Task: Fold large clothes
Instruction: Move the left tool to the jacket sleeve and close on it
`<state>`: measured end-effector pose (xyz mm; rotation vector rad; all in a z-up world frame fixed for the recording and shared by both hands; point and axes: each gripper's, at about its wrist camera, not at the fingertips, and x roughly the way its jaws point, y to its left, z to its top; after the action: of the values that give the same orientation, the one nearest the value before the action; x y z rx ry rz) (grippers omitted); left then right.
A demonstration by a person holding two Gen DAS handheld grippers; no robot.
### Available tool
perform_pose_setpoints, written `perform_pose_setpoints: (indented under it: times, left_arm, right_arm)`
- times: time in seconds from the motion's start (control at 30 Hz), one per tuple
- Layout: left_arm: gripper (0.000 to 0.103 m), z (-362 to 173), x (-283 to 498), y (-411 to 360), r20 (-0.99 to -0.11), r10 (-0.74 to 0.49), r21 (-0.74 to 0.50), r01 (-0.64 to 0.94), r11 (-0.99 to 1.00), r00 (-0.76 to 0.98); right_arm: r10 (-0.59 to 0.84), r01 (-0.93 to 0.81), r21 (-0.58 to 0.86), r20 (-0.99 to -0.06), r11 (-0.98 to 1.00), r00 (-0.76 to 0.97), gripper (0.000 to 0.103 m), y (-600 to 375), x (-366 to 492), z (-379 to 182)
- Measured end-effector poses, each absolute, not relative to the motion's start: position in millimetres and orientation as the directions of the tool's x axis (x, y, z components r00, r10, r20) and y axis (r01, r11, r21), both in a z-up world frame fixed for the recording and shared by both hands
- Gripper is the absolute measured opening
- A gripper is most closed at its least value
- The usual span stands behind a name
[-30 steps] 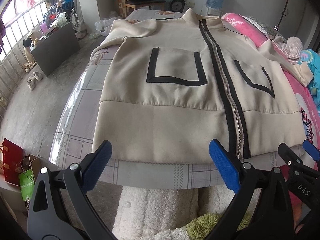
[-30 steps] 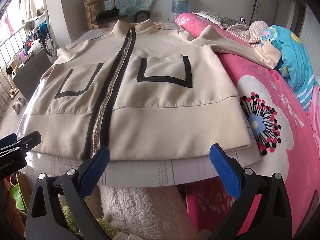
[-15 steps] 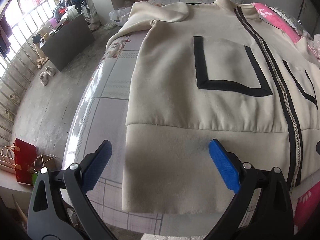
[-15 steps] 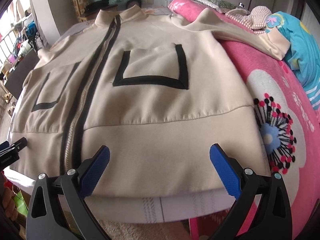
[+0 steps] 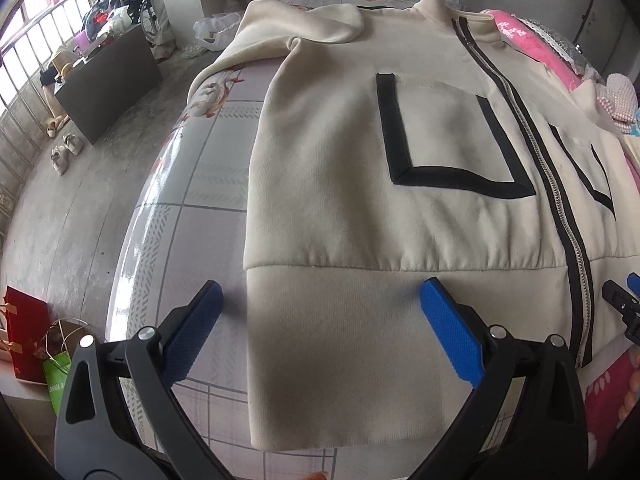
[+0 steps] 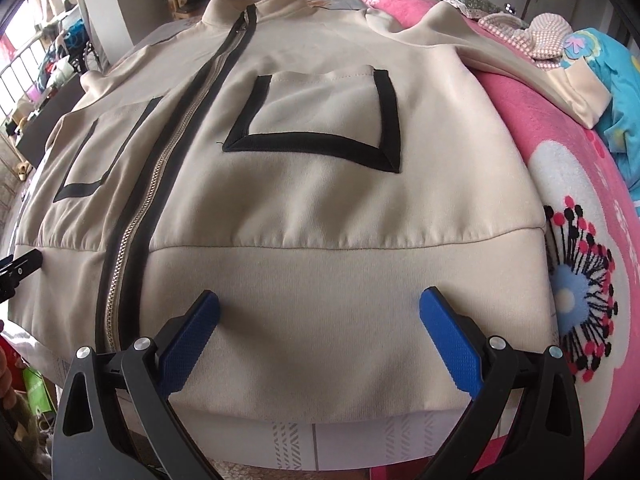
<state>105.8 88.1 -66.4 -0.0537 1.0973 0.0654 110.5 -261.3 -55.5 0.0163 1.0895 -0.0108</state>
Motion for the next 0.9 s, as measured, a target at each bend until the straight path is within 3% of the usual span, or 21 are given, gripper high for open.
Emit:
perform_pose_setpoints:
  times: [0.27,0.47,0.7,0.83,0.9]
  left_arm:
    - [0.096,-61,95,95,-0.867,-0.019,-0.043,-0.036,0.998,0.498]
    - [0.093,-57,83,114,-0.836,-0.053,-0.117,-0.082,0.99,0.546]
    - [0.054,-56,86,136,-0.805,-0.071,-0.185,-0.135,0.973,0.589]
    - [0.033,-58,91,143,-0.793,-0.097,-0.232,-0.15,0.961,0.601]
    - [0.022,-59,94,140,-0.796,-0.103,-0.228,-0.138,0.964,0.596]
  right_arm:
    - [0.098,-0.053,0.083,-0.843,0.995,0.529,0.098,-284,91,-28]
    - [0.009,0.044,0.043,-0.813,0.998,0.583,0.095,-333,87,-5]
    - [-0.01,0.15,0.078,-0.86,0.986,0.51,0.064,-367,105,-33]
    - [-0.023,0.143,0.06,-0.855,0.988,0.519,0.037,-365,106,-31]
    - [-0.055,0.123,0.01,-0.855,0.992,0.515,0.032,-357,106,-32]
